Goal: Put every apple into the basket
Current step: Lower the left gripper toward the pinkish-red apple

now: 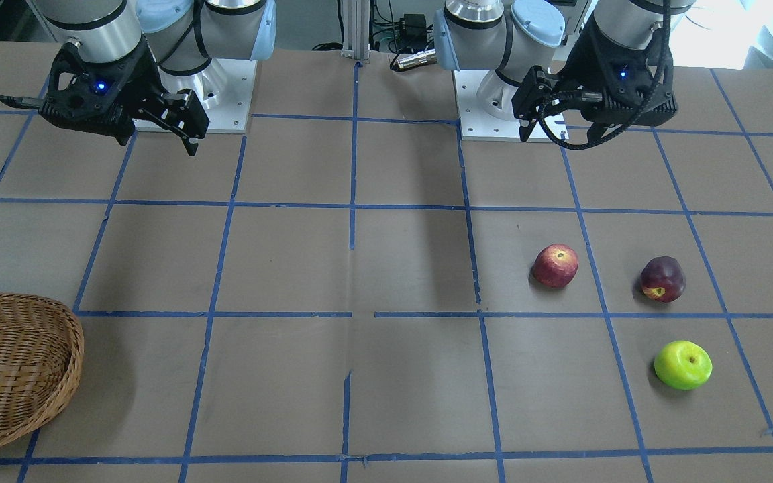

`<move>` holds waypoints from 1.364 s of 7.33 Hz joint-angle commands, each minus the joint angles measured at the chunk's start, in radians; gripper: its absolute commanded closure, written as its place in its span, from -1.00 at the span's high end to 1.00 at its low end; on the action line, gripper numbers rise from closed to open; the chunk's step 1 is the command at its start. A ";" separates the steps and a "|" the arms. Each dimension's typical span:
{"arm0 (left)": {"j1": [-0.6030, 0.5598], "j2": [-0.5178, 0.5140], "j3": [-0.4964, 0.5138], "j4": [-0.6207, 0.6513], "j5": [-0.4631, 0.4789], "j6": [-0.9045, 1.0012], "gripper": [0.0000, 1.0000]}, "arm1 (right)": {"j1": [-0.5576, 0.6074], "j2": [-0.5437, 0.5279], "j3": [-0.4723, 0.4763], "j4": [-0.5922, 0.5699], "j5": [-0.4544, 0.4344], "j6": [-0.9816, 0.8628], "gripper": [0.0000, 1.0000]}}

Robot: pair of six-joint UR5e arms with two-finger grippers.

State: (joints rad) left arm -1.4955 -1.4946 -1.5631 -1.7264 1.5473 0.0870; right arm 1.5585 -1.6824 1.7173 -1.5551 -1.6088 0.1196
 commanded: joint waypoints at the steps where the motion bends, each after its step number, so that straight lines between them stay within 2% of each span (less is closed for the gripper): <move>1: 0.012 -0.025 -0.011 0.013 -0.006 0.023 1.00 | 0.000 0.000 0.001 0.000 0.003 0.000 1.00; 4: 0.099 -0.157 -0.020 0.062 0.007 0.089 1.00 | 0.000 0.000 0.001 0.000 0.003 -0.001 1.00; 7: 0.210 -0.252 -0.031 0.131 0.008 0.235 1.00 | 0.000 0.000 0.001 0.000 0.004 0.000 1.00; 9: 0.242 -0.271 -0.137 0.165 0.004 0.241 1.00 | 0.000 0.000 0.002 0.001 0.004 0.000 1.00; 10: 0.242 -0.294 -0.193 0.324 0.005 0.250 1.00 | 0.000 0.000 0.002 0.001 0.003 0.000 1.00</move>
State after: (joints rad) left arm -1.2605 -1.7649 -1.6858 -1.5383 1.5524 0.3289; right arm 1.5585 -1.6828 1.7190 -1.5541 -1.6053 0.1196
